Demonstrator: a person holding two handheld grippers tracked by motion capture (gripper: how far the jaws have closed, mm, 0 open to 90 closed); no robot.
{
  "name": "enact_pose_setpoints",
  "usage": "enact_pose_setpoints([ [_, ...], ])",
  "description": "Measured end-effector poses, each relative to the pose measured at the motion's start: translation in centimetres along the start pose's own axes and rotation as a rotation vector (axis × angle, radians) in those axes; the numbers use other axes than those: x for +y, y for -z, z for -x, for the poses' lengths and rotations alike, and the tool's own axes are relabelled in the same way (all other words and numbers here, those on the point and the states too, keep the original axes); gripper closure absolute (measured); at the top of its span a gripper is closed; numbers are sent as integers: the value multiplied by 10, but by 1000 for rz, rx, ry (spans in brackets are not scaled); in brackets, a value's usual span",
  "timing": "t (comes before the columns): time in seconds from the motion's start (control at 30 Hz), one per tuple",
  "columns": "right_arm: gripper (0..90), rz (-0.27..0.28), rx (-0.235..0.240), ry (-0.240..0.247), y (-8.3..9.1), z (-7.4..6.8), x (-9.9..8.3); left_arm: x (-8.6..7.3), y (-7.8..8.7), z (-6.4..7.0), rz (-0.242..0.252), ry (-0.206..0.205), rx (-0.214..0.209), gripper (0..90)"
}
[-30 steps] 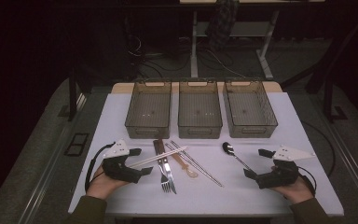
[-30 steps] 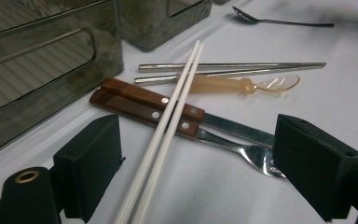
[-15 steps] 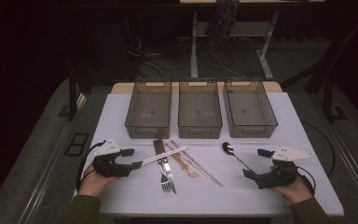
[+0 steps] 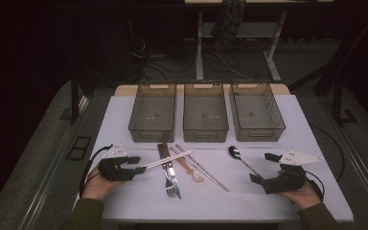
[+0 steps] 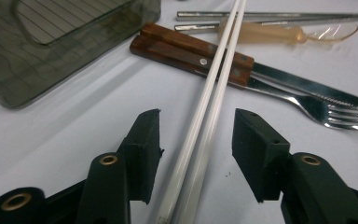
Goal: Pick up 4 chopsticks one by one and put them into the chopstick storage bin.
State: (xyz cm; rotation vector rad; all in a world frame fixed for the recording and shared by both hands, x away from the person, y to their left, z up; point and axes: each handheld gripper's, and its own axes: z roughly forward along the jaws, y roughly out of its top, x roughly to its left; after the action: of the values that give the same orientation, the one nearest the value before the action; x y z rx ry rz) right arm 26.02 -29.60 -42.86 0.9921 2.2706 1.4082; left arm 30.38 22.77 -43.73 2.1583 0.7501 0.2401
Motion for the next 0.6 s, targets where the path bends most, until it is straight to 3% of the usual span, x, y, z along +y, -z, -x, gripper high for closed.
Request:
enact_pose_setpoints([
  [0.6,19,2,-7,-4,2,0,0,3,-17,2,-81,-42,-18,653],
])
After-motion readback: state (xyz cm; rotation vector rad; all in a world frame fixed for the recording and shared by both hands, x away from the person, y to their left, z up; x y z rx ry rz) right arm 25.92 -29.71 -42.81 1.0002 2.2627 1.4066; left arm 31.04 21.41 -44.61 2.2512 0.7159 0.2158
